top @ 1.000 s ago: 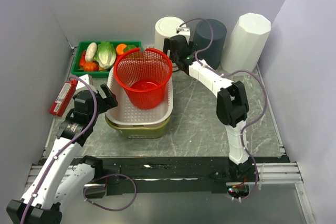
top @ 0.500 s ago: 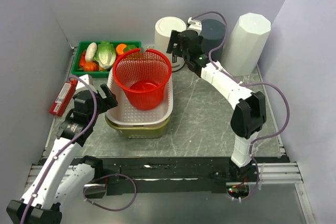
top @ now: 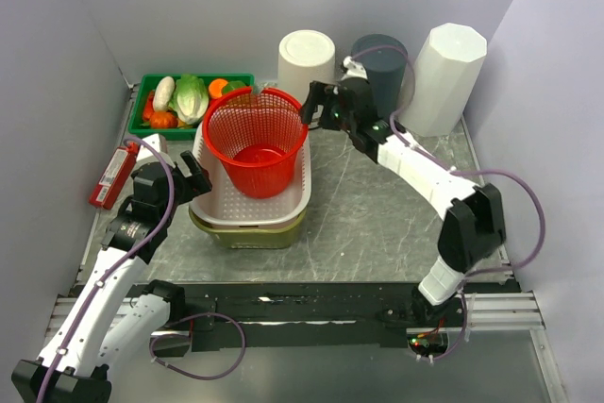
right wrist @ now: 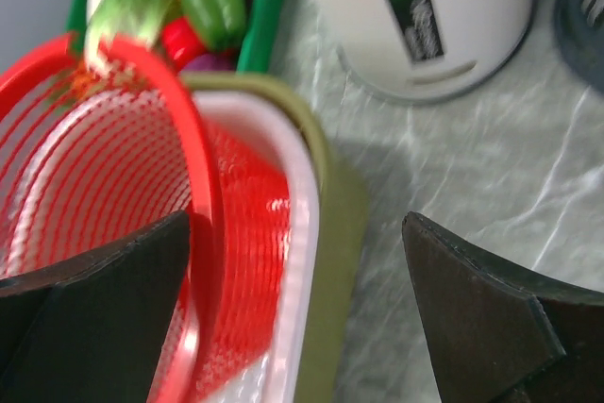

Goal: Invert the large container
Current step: Move the container to the center of the board, then pick up the container from the container.

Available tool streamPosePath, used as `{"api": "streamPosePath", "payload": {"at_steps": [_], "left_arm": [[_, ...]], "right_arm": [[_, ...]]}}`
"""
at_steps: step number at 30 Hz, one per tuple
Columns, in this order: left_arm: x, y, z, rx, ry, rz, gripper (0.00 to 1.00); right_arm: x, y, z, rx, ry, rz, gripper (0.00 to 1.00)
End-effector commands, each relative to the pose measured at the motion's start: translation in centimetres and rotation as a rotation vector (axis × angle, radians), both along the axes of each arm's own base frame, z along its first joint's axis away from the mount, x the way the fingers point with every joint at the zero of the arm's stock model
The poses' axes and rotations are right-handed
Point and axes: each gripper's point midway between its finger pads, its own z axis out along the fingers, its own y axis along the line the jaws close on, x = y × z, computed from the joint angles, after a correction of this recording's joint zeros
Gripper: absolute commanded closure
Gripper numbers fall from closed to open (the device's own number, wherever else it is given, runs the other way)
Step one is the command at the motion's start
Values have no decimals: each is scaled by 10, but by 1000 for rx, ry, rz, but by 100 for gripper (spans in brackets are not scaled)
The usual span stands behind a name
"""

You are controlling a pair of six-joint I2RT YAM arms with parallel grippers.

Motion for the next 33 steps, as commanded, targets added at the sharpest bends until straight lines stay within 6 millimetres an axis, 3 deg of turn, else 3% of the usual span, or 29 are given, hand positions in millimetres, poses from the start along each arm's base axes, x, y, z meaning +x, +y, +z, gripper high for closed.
{"api": "streamPosePath", "payload": {"at_steps": [1,5,8,10,11,12,14,19,20,22,23,25,27,33], "left_arm": [[4,0,17,-7,-59,-4,4],[2,0,24,-17,-103,-9,4],[1,2,26,-15,-110,-1,4],[1,1,25,-18,-107,-3,4],[1,1,25,-17,-106,-5,4],[1,1,24,-15,-103,-5,4],[2,1,24,-15,-102,-5,4],[2,0,24,-16,-102,-9,4],[2,0,24,-16,-102,-8,4],[2,0,24,-16,-102,-8,4],[1,1,24,-18,-102,-4,4],[1,1,25,-18,-105,-3,4],[1,1,25,-18,-105,-3,4],[1,1,23,-14,-98,-3,4]], "right_arm": [[-18,-7,59,231,-103,47,0],[-30,-18,48,303,14,99,0],[-38,-41,40,104,-27,-1,0],[-48,-48,50,124,-59,-31,0],[-53,-48,44,149,-48,-14,0],[-63,-38,46,192,-30,66,0],[-70,-37,46,242,4,116,0],[-105,2,46,406,61,384,0],[-108,5,37,432,84,399,0],[-115,15,42,526,98,448,0],[-120,16,30,551,132,452,0],[-121,22,32,625,140,469,0],[-126,27,23,655,181,481,0],[-132,42,25,674,184,512,3]]}}
